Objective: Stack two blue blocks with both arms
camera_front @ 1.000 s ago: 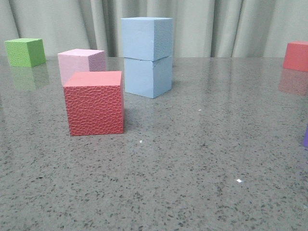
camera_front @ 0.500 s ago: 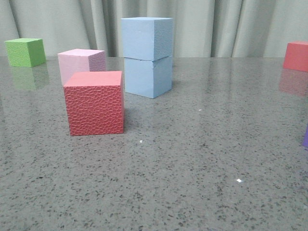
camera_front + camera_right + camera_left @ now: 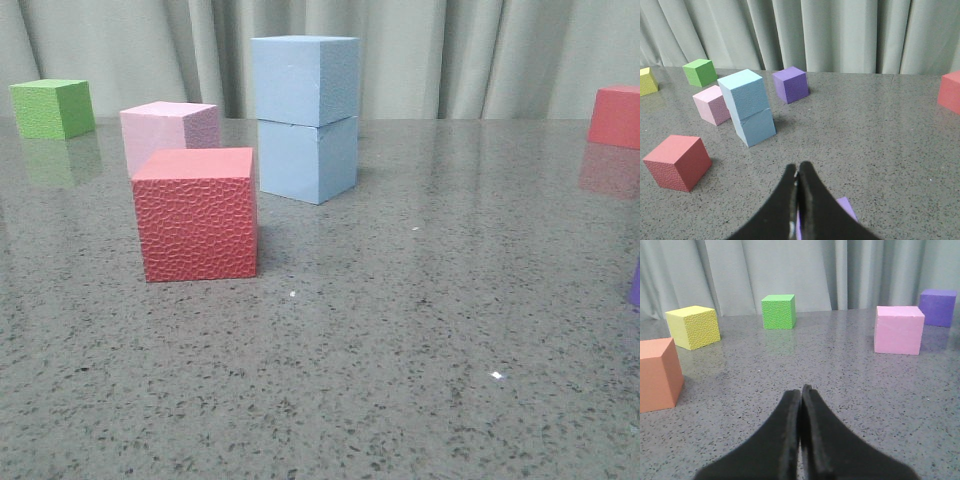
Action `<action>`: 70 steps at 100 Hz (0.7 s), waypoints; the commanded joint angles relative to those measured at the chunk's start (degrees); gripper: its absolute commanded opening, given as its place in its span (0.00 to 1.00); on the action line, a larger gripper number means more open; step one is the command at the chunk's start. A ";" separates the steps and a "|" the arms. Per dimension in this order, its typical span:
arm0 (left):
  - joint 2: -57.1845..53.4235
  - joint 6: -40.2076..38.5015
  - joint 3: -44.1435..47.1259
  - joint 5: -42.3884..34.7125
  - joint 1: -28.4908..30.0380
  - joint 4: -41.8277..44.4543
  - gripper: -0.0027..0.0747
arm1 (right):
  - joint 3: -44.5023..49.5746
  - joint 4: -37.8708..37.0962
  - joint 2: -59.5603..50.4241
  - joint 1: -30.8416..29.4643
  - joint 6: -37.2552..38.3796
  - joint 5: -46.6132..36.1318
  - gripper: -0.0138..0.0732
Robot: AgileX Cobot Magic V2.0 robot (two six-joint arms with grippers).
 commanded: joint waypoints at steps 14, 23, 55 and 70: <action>-2.09 0.06 1.47 -4.15 0.05 -0.47 0.01 | 0.53 0.33 0.64 -5.80 -0.45 -8.37 0.08; -2.09 0.06 1.47 -4.15 0.05 -0.47 0.01 | 3.28 1.83 0.64 -10.76 -1.81 -13.24 0.08; -2.09 0.06 1.47 -4.15 0.05 -0.47 0.01 | 18.17 8.74 -0.99 -23.91 -13.64 -34.32 0.08; -2.09 0.06 1.47 -4.15 0.05 -0.47 0.01 | 23.20 8.91 -4.08 -26.31 -13.64 -34.54 0.08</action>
